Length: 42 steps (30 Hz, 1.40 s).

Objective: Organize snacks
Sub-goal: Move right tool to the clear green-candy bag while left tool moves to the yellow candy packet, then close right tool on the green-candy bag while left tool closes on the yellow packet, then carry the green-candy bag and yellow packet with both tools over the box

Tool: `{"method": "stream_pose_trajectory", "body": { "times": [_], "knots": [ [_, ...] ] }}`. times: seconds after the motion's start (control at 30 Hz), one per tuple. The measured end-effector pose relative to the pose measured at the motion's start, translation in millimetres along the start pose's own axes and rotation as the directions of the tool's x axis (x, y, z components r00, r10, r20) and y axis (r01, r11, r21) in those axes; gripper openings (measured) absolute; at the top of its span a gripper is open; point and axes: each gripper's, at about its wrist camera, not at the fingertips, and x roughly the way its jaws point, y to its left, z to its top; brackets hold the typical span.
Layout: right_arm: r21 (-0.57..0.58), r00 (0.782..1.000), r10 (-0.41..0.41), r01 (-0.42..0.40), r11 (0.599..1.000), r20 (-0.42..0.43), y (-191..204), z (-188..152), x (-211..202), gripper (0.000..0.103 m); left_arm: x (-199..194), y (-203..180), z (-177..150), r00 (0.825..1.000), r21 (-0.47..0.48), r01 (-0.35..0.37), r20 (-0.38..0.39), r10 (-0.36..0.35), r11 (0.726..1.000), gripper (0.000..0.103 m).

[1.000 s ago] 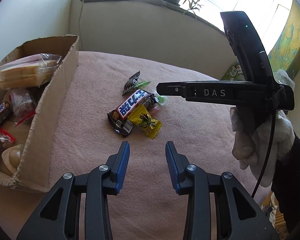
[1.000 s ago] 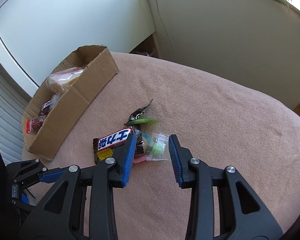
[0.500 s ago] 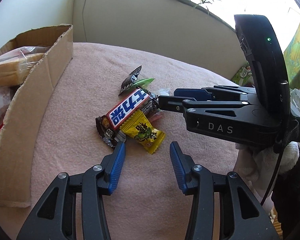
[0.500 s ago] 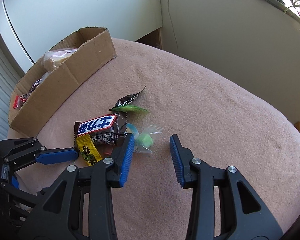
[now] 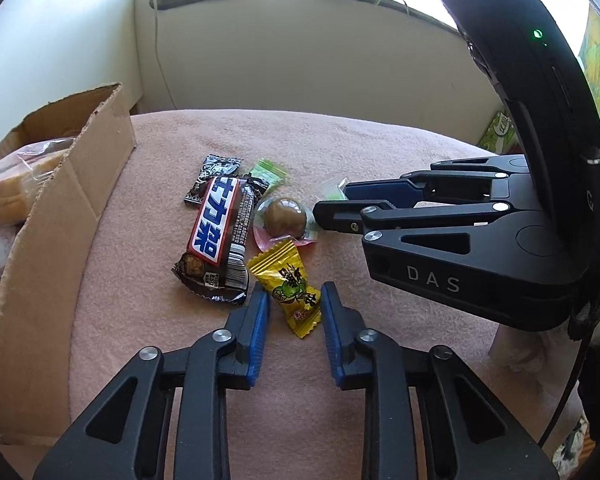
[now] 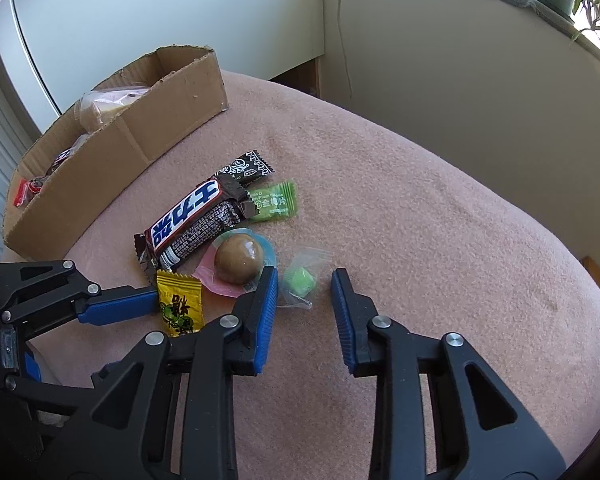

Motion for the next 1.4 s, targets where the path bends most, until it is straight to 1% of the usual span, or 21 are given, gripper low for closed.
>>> {"method": "stream_pose_trajectory", "body": {
  "times": [0.07, 0.17, 0.5, 0.7, 0.8, 1.03, 1.4],
  "knots": [
    [0.006, 1.000, -0.005, 0.005, 1.000, 0.003, -2, 0, 0, 0.020, 1, 0, 0, 1.000, 0.001, 0.001, 0.001, -0.001, 1.000, 0.014],
    [0.020, 1.000, -0.001, 0.001, 1.000, 0.006, -3, 0, -1, 0.019, 0, 1, -1, 1.000, -0.008, 0.007, 0.002, -0.007, 1.000, 0.010],
    [0.066, 0.999, -0.018, 0.015, 0.998, 0.035, -8, -10, -15, 0.019, -5, 27, -1, 0.999, -0.049, 0.040, 0.013, -0.039, 0.998, 0.010],
    [0.093, 0.998, -0.022, 0.016, 0.996, 0.057, -10, -15, -30, 0.019, -27, 44, -4, 0.997, -0.067, 0.058, 0.052, -0.055, 0.996, 0.010],
    [0.098, 0.997, -0.022, 0.015, 0.995, 0.071, -7, -15, -38, 0.019, -50, 51, -7, 0.996, -0.073, 0.063, 0.075, -0.057, 0.995, 0.010],
    [0.083, 0.995, -0.022, 0.014, 0.996, 0.100, 11, -14, -58, 0.019, -82, 72, -18, 0.992, -0.104, 0.064, 0.118, -0.051, 0.993, 0.010],
    [0.023, 0.990, 0.017, -0.021, 1.000, 0.138, 59, 3, -70, 0.019, -106, 109, -30, 0.986, -0.157, 0.030, 0.170, -0.003, 0.987, 0.010]
  ]
}}
